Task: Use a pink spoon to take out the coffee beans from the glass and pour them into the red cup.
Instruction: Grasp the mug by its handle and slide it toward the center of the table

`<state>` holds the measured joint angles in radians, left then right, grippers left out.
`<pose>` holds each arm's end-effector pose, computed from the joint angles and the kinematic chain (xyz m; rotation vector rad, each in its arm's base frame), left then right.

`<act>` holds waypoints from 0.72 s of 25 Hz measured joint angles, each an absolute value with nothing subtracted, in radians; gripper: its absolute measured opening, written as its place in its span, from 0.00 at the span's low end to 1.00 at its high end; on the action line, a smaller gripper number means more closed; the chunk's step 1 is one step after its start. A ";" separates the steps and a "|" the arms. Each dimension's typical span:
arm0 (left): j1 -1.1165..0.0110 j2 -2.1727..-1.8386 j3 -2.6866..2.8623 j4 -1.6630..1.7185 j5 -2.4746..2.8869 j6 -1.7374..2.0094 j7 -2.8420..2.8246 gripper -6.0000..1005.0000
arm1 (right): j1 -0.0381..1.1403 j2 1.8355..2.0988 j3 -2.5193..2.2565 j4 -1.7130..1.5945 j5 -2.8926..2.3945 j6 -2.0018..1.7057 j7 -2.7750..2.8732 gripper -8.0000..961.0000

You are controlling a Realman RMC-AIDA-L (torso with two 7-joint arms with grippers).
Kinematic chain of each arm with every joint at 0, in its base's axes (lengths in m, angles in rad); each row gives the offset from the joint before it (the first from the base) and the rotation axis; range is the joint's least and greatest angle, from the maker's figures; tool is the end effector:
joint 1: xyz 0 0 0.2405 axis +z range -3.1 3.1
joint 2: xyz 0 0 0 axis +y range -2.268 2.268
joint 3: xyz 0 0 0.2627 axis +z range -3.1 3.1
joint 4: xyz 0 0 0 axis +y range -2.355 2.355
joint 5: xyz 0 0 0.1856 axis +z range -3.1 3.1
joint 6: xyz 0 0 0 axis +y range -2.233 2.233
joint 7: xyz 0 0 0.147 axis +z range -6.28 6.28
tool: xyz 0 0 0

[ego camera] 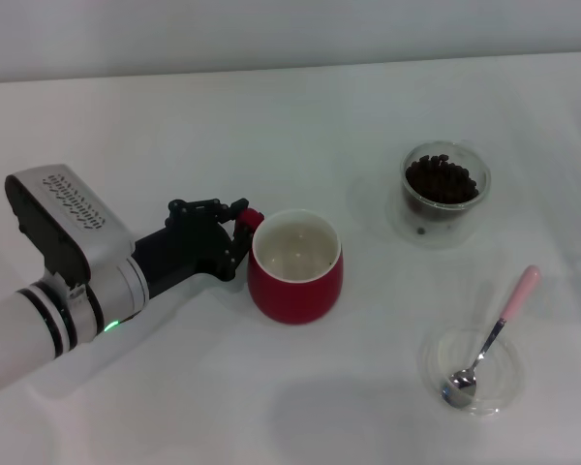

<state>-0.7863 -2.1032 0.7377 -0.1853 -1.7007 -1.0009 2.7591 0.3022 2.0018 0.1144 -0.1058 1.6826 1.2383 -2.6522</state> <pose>-0.2333 0.3308 -0.1187 -2.4873 -0.3537 -0.5477 0.4106 0.2669 0.0849 -1.3364 0.7026 0.6245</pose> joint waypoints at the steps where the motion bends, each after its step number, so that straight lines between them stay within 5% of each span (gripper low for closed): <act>1: -0.786 -2.103 0.738 -0.185 -1.699 -1.001 2.759 0.19 | 0.302 2.002 0.115 -0.106 1.684 1.238 -2.652 0.84; 10: -0.772 -2.103 0.736 -0.185 -1.696 -1.018 2.772 0.23 | 0.302 2.002 0.114 -0.106 1.686 1.238 -2.652 0.84; 18: -0.709 -2.101 0.691 -0.176 -1.698 -1.090 2.811 0.48 | 0.298 2.002 0.116 -0.107 1.686 1.238 -2.652 0.84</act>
<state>-0.7089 -2.1009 0.6906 -0.1763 -1.6975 -1.0903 2.8106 0.2980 2.0018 0.1162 -0.1073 1.6859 1.2378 -2.6522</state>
